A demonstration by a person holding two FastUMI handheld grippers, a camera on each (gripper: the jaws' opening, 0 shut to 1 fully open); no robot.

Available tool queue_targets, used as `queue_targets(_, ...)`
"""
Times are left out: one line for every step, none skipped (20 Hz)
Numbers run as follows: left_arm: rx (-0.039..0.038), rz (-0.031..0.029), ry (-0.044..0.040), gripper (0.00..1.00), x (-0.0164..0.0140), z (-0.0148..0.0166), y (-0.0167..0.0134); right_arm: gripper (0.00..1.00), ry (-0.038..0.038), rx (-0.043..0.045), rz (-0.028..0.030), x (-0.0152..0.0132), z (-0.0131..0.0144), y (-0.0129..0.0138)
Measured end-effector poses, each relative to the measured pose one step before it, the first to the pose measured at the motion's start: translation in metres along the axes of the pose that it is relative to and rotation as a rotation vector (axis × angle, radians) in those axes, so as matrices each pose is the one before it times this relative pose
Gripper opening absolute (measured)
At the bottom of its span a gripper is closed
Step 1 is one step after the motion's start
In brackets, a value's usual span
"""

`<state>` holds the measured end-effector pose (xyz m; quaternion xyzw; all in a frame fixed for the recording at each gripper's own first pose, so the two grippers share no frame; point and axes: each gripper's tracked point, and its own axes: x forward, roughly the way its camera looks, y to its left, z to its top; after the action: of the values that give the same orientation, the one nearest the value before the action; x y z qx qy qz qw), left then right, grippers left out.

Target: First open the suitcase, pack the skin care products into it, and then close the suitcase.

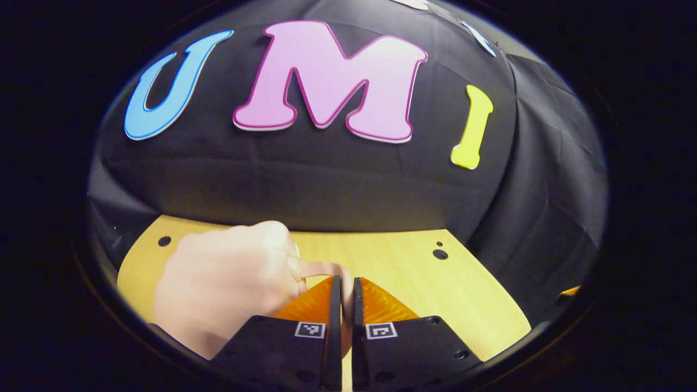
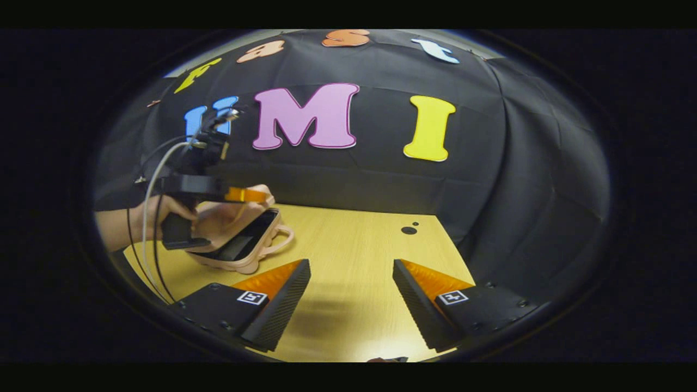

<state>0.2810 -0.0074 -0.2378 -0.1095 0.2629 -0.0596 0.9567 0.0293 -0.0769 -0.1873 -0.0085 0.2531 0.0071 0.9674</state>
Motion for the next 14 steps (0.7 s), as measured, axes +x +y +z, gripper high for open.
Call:
queue_targets(-0.01727,0.01327,0.02836,0.13,0.01208,-0.01549,-0.00134,0.97,0.00373,0.00071,0.00875,-0.00046,-0.0031,-0.00109)
queue_targets(-0.03208,0.00367,0.02587,0.13,0.00582,-0.01361,-0.00338,0.97,0.00216,0.007,0.00807,0.00203,-0.00107,-0.00272)
queue_targets(-0.03461,-0.00273,0.00033,0.12,-0.00171,-0.00372,-0.00532,0.97,-0.00401,0.01079,0.00619,0.00128,0.00248,-0.00247)
queue_targets(-0.02471,0.0029,-0.0117,0.14,-0.00198,0.00291,-0.00163,0.97,-0.00738,0.01114,0.0021,-0.00031,0.00336,-0.00203)
queue_targets(-0.01631,-0.01007,-0.00257,0.16,-0.00312,-0.00122,-0.00388,0.97,-0.01606,0.01108,0.00104,-0.00243,0.00556,-0.00114)
queue_targets(-0.00485,0.00315,-0.00142,0.22,-0.00718,0.00438,-0.00032,0.97,-0.02273,0.00778,-0.0038,-0.00206,0.00818,-0.00147)
queue_targets(0.01056,-0.00032,-0.00865,0.31,-0.0098,0.00617,-0.00227,0.97,-0.02215,0.00639,-0.00247,-0.00173,0.00914,-0.00055)
queue_targets(0.02373,0.00176,-0.01995,0.32,-0.01448,0.01065,-0.00037,0.97,-0.02328,0.00758,-0.00067,-0.00381,0.0041,0.00094)
queue_targets(0.032,-0.00135,-0.02833,0.44,-0.01639,0.01275,-0.00117,0.97,-0.01622,0.00467,0.00143,-0.00198,0.00577,0.00194)
queue_targets(0.03285,-0.00213,-0.03468,0.43,-0.02047,0.01438,-0.00155,0.97,-0.02194,0.00631,-0.00254,-0.00389,0.00698,0.00234)
queue_targets(0.03249,0.01275,-0.04721,0.55,-0.02038,0.01458,0.00105,0.97,-0.02501,0.00342,-0.00496,-0.00484,0.00958,0.00249)
queue_targets(0.02786,0.0049,-0.05434,0.82,-0.02322,0.01753,0.00036,0.97,-0.02481,-0.00049,-0.0068,-0.00647,0.00946,0.00257)
queue_targets(0.02621,-0.00138,-0.06091,0.88,-0.02366,0.02017,-0.00201,0.97,-0.02477,-0.00403,-0.00981,-0.00814,0.00846,0.00197)
queue_targets(0.02367,0.00671,-0.0535,0.92,-0.02428,0.01915,-0.00024,0.97,-0.0211,-0.00584,-0.00461,-0.00786,0.00896,0.00295)
